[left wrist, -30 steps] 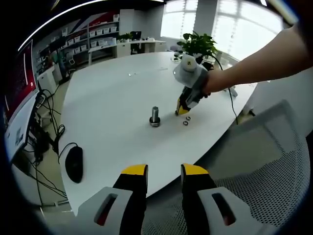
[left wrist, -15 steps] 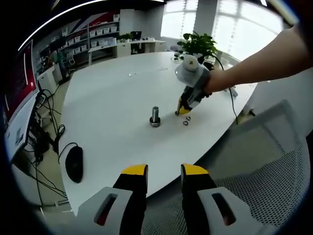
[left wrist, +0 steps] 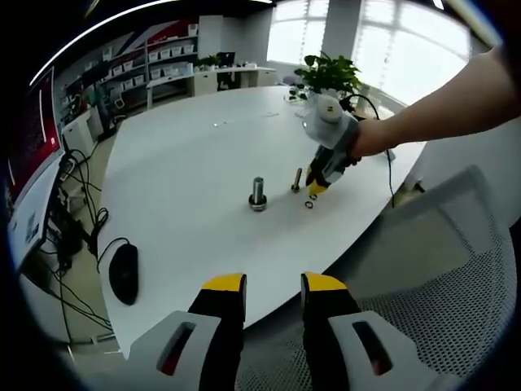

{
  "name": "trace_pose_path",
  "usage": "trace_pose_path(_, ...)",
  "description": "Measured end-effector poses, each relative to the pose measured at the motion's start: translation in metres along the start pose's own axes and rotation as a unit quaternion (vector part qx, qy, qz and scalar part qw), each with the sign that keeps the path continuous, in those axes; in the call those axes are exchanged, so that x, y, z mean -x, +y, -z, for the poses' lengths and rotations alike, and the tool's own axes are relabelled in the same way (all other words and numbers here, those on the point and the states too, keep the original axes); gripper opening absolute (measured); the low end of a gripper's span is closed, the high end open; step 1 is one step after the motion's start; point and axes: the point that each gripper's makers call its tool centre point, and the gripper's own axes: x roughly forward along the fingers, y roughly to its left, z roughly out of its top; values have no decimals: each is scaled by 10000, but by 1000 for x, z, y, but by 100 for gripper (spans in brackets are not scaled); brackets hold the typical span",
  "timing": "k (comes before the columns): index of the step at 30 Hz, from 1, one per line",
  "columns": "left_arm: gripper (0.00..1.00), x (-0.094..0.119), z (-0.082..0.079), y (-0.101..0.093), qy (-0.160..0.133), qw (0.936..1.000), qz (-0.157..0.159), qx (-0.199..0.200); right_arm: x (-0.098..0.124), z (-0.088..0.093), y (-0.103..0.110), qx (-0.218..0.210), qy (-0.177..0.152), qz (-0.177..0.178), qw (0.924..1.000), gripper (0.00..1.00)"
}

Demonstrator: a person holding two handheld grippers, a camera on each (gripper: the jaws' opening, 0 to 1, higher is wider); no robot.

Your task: Place the washer onto the threaded stud by aligning its center hole with the stud, sliding it down to the base, and recovering from edge contact or off-axis alignment until the washer reaches the visible bottom stop.

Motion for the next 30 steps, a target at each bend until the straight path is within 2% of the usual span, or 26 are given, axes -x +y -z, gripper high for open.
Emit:
trace_pose_path(5, 25, 0, 0, 0, 2, 10000, 0, -17, 2, 1, 4, 51, -26, -60, 10000, 18)
trace_pose_path(9, 25, 0, 0, 0, 5, 10000, 1, -18, -1, 7, 7, 193, 107, -68, 9997, 18)
trace_pose_path(13, 25, 0, 0, 0, 4, 10000, 4, -16, 0, 8, 11, 195, 79, -108, 9997, 19)
trace_pose_path(20, 25, 0, 0, 0, 5, 10000, 3, -14, -4, 17, 11, 225, 221, -151, 9994, 20)
trace_pose_path(30, 25, -1, 1, 0, 24, 10000, 13, -12, -4, 16, 10, 421, 259, -145, 9987, 19)
